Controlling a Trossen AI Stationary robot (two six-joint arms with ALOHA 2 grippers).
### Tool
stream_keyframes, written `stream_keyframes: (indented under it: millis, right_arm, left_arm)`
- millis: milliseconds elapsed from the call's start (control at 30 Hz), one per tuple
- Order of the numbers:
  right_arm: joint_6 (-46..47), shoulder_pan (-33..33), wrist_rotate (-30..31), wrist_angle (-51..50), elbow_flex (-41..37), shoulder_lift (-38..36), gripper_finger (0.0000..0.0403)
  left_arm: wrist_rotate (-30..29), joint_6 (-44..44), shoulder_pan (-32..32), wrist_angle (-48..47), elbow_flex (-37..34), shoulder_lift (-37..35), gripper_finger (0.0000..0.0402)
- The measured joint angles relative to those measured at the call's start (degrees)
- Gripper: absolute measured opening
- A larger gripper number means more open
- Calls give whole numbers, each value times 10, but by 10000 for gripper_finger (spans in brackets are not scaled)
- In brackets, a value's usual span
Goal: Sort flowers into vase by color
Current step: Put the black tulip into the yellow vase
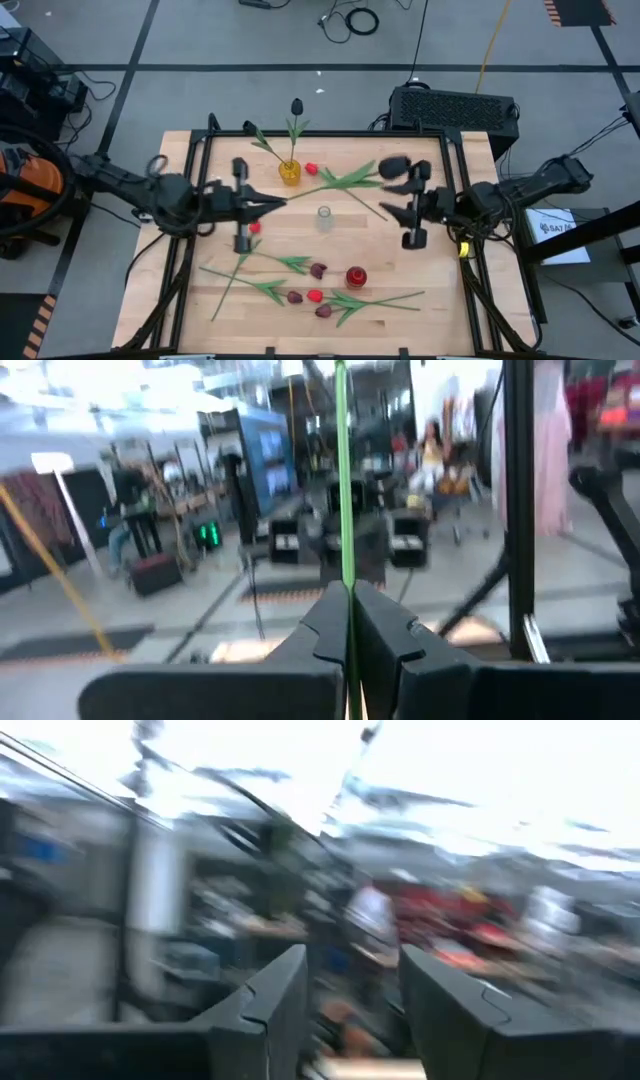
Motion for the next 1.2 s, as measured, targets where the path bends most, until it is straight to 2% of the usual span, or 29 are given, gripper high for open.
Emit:
stream_keyframes:
  millis: [67, 133, 233, 333, 700, 900, 1033, 1200]
  right_arm:
    - [16, -13, -69, 37, 14, 25, 147]
    - [32, -25, -108, 51, 36, 46, 146]
    - [42, -44, -138, 36, 78, 76, 146]
    - [45, -59, -172, 27, 111, 103, 146]
    - [39, -87, -241, 27, 179, 159, 146]
    - [49, -95, -244, 28, 197, 187, 141]
    - [48, -95, -245, 28, 197, 191, 109]
    - [42, -95, -245, 28, 197, 189, 25]
  left_arm:
    - [19, 7, 11, 54, -7, 28, 11]
    - [40, 8, 22, 105, -7, 59, 11]
    - [80, 6, 38, 177, -7, 102, 11]
    - [93, 6, 49, 216, -7, 135, 11]
    - [111, 9, 71, 234, -7, 167, 11]
    - [112, 8, 73, 222, -7, 166, 11]
    - [112, 9, 73, 221, -7, 166, 11]
    - [112, 9, 73, 220, -7, 166, 11]
